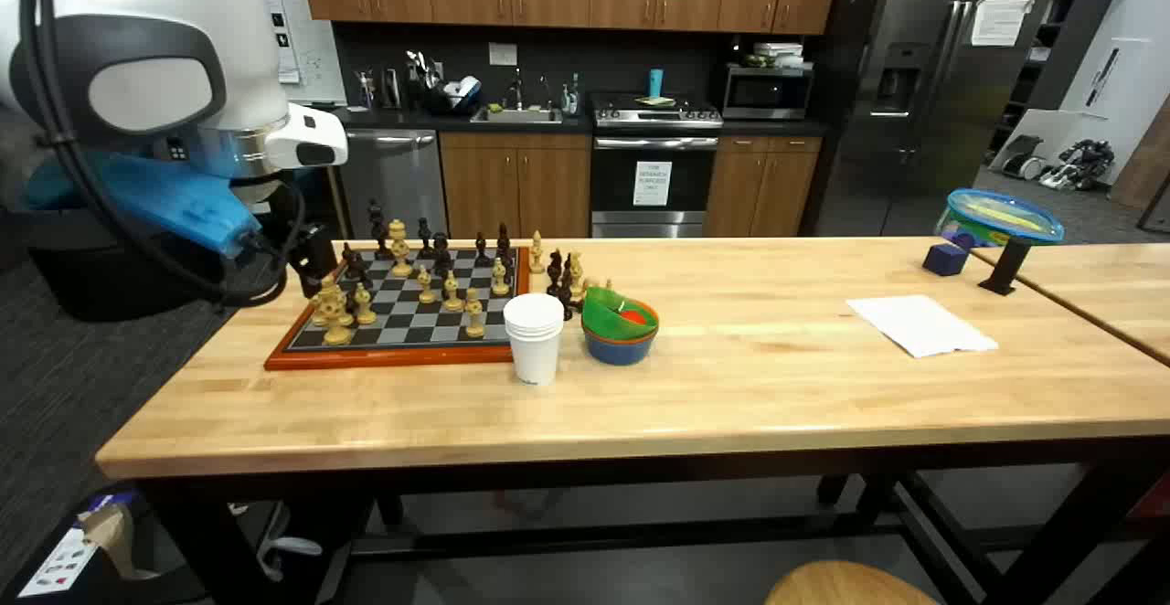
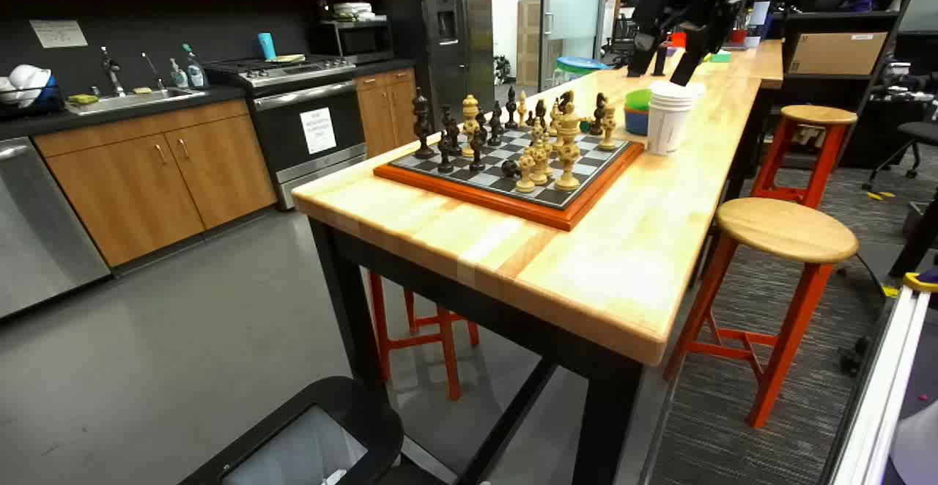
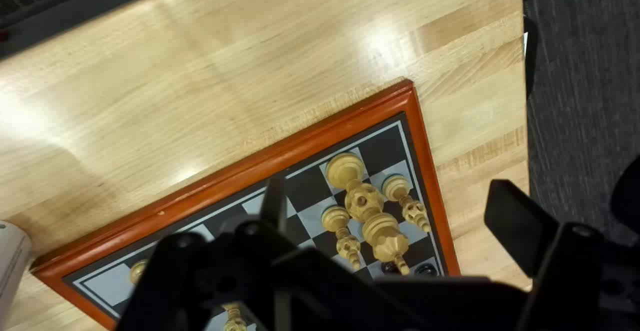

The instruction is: Move one black chess piece forward

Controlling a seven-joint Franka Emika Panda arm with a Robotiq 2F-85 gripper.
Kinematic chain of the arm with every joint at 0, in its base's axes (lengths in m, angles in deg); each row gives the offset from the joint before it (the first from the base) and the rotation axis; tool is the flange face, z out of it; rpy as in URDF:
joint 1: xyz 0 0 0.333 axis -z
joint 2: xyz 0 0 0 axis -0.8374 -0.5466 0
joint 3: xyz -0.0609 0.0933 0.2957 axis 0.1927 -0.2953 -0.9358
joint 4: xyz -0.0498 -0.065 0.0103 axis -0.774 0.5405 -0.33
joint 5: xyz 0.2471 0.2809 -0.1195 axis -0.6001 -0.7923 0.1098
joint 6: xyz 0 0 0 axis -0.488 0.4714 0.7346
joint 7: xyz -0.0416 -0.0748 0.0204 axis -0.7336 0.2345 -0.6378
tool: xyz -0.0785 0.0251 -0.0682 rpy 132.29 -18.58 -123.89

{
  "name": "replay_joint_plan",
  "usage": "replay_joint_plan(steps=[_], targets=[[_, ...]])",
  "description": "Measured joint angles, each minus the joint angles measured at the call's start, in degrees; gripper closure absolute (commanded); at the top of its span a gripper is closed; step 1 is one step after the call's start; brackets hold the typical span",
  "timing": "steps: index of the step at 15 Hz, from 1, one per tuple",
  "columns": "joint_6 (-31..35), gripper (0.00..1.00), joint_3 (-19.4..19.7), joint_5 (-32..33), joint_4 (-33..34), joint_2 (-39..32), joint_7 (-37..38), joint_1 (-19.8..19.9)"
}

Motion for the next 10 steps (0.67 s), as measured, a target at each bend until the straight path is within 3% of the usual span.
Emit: replay_joint_plan(steps=[10], targets=[[-0.1, 0.00, 0.0, 0.0, 0.0, -0.1, -0.5, 0.1]])
